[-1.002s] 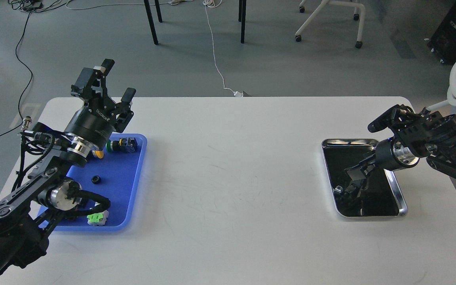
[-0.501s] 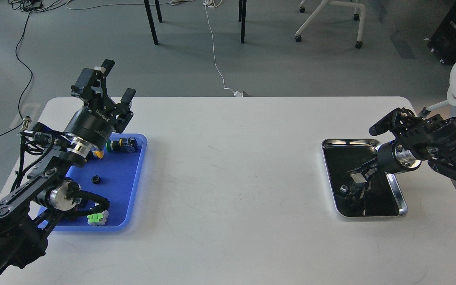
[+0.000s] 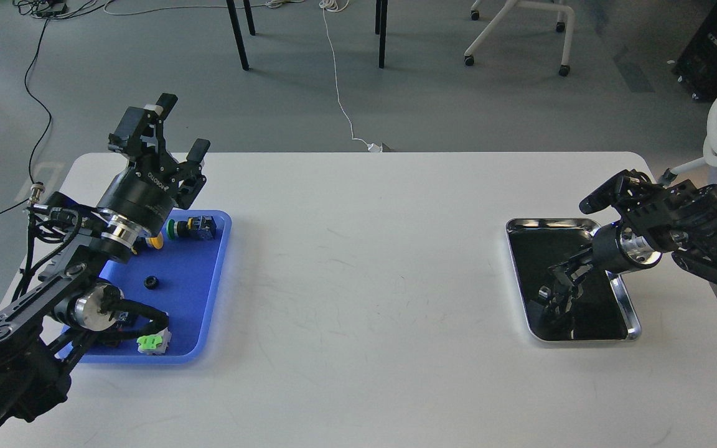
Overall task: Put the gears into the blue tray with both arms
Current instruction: 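Grasp a second black ring in the metal tray with the right gripper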
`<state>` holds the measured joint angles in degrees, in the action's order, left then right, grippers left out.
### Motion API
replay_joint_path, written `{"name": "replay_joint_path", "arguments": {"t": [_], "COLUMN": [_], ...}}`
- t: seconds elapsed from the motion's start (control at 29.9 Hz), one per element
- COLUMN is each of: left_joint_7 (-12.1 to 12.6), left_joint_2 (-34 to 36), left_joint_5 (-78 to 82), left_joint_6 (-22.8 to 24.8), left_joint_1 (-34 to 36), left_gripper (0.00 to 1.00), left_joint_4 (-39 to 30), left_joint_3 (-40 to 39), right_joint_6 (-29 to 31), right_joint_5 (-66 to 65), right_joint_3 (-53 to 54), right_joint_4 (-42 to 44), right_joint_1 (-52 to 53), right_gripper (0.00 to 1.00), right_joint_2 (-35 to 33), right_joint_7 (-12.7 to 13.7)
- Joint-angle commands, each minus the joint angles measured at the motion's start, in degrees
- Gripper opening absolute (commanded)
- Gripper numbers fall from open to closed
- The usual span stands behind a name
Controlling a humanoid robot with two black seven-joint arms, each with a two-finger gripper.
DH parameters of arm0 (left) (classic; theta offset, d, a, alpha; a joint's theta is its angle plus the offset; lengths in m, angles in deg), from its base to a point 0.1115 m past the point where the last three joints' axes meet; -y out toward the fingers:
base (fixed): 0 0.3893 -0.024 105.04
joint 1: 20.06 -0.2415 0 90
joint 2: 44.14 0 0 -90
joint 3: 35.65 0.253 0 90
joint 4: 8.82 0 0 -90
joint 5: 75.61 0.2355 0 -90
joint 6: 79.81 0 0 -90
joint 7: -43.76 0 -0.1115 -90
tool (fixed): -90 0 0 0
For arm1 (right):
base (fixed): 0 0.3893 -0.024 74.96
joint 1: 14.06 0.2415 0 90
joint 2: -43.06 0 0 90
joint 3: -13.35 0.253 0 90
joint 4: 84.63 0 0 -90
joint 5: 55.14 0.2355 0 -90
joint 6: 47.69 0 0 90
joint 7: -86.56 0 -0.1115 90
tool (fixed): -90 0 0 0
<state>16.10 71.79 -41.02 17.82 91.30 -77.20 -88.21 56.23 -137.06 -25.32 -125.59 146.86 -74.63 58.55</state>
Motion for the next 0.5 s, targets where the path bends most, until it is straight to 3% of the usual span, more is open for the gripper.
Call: {"name": "replay_joint_path", "arguments": {"t": [0.0, 0.33, 0.47], "left_joint_7": [0.06, 0.06, 0.06], "left_joint_2": [0.17, 0.26, 0.26], "left_joint_5": [-0.04, -0.04, -0.04], "left_joint_6": [0.01, 0.98, 0.98], "left_joint_1": [0.09, 0.09, 0.09], "left_gripper": [0.98, 0.98, 0.98], "left_joint_4": [0.00, 0.00, 0.00], "left_joint_3": [0.00, 0.00, 0.00], "right_joint_6": [0.14, 0.05, 0.05], "right_joint_5": [0.01, 0.10, 0.10], "right_joint_3": [0.00, 0.26, 0.35], "right_joint_4": [0.00, 0.53, 0.53], "right_joint_1": [-0.26, -1.40, -1.40], "right_gripper": [0.42, 0.40, 0.33], "right_joint_2": [0.00, 0.00, 0.00], "right_joint_7": [0.01, 0.01, 0.01]}}
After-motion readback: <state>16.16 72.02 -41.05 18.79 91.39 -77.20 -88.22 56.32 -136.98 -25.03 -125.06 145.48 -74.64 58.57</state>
